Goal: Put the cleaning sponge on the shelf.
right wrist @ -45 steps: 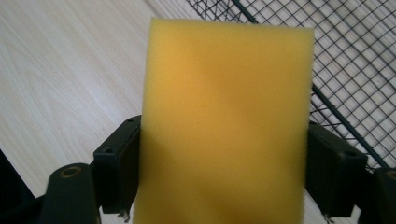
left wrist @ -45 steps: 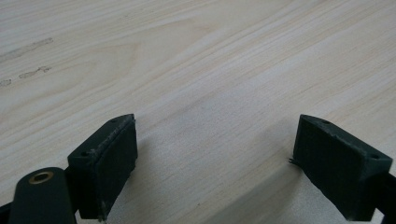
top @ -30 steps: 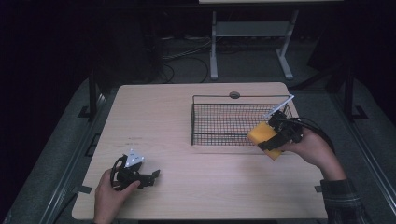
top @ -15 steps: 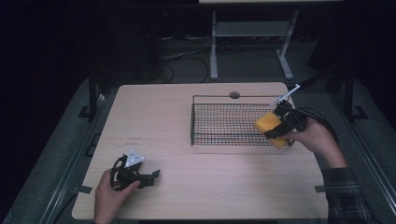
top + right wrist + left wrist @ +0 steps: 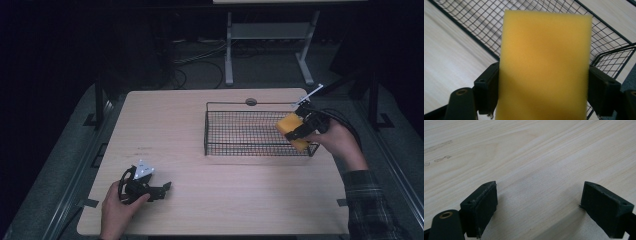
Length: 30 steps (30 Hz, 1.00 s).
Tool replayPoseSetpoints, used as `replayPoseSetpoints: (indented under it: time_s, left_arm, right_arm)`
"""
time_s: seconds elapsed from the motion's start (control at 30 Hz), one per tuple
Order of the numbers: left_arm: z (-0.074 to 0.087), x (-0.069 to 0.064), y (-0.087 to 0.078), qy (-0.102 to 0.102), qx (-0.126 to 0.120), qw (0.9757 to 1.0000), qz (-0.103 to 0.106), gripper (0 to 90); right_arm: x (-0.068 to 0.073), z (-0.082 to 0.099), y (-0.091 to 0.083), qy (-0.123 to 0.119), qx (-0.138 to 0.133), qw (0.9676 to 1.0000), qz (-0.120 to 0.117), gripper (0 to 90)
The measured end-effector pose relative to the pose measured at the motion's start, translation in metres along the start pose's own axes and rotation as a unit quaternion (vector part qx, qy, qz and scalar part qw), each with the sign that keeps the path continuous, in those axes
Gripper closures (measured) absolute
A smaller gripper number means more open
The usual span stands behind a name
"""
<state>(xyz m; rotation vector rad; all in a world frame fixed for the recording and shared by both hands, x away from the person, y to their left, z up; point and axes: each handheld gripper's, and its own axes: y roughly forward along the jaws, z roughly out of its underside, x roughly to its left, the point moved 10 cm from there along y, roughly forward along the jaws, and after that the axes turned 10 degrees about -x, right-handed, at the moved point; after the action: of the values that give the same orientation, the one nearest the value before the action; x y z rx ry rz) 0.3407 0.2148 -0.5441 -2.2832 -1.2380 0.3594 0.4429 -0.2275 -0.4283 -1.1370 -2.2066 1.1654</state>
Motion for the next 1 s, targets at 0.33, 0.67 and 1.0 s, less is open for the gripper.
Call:
replayPoseSetpoints:
  time_s: [0.33, 0.67, 1.0]
  left_arm:
    - [0.000, 0.000, 0.000, 0.000, 0.000, 1.0000, 0.000, 12.9]
    - [0.000, 0.000, 0.000, 0.000, 0.000, 1.0000, 0.000, 12.9]
    - [0.000, 0.000, 0.000, -0.001, -0.001, 1.0000, 0.000, 12.9]
  right_arm:
    - [-0.017, -0.003, 0.012, 0.022, 0.000, 0.9996, 0.014, 22.9]
    - [-0.033, -0.004, 0.028, 0.045, 0.001, 0.9986, 0.028, 22.8]
    - [-0.048, -0.003, 0.047, 0.067, 0.008, 0.9971, 0.037, 22.8]
